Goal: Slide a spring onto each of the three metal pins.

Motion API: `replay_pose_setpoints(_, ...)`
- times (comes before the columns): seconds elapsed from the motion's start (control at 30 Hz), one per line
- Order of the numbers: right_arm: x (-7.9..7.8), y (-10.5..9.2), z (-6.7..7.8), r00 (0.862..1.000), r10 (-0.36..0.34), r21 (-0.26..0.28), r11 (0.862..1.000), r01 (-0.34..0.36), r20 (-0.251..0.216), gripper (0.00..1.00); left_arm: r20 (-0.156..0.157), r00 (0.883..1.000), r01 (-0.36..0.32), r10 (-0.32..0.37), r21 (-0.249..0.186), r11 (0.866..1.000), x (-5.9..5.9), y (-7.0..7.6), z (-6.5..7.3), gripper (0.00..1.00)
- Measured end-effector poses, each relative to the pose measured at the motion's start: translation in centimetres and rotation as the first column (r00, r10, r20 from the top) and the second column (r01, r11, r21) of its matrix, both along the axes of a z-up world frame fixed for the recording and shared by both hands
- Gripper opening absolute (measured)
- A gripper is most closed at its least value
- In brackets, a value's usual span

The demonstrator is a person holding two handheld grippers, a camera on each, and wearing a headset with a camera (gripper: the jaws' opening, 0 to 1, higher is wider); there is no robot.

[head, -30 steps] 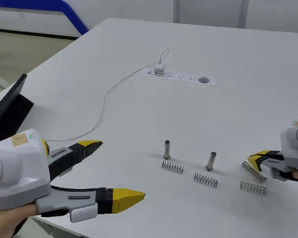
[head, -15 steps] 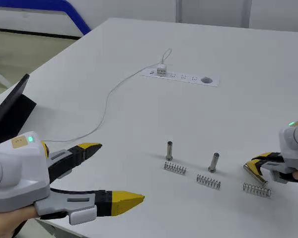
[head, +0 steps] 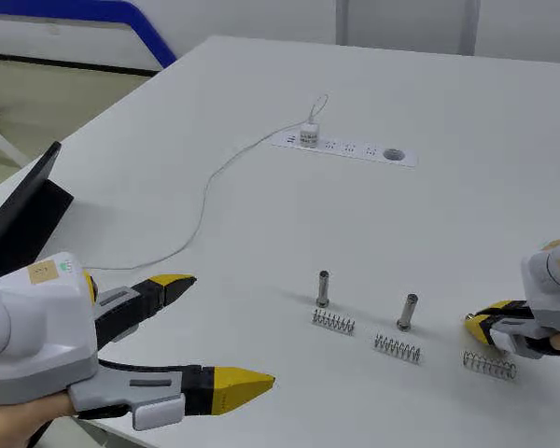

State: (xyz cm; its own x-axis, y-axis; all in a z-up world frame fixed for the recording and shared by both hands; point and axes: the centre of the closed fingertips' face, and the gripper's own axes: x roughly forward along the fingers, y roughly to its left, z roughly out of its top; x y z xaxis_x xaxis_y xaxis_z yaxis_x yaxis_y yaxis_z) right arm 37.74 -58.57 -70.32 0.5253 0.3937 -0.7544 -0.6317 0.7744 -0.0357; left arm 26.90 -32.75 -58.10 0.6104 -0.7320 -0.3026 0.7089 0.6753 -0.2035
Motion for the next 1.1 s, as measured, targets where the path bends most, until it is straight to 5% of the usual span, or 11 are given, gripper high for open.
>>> replay_pose_setpoints(0.17, 0.3, 0.3, 0.0, 1.000, -0.013, 0.009, 1.000, 0.013, -0.006, 0.11, 0.002, 1.000, -0.005, 0.005, -0.005, 1.000, 0.2, 0.1, 0.1, 0.99)
replay_pose_setpoints(0.33, 0.2, 0.4, 0.0, 0.996, -0.070, 0.050, 0.996, 0.073, -0.060, 0.10, 0.000, 1.000, -0.002, 0.002, -0.006, 1.000, 0.2, -0.1, 0.0, 0.99)
replay_pose_setpoints(0.67, -0.4, 1.1, 0.0, 0.996, 0.004, 0.008, 1.000, -0.003, -0.094, 0.08, -0.003, 1.000, -0.004, 0.004, -0.009, 1.000, 0.2, -0.2, 0.0, 0.98)
replay_pose_setpoints(1.1, -0.3, 1.0, 0.1, 0.996, -0.026, 0.016, 0.999, 0.028, -0.089, 0.06, 0.005, 1.000, -0.014, 0.014, -0.010, 1.000, 0.2, 0.1, 0.2, 0.99)
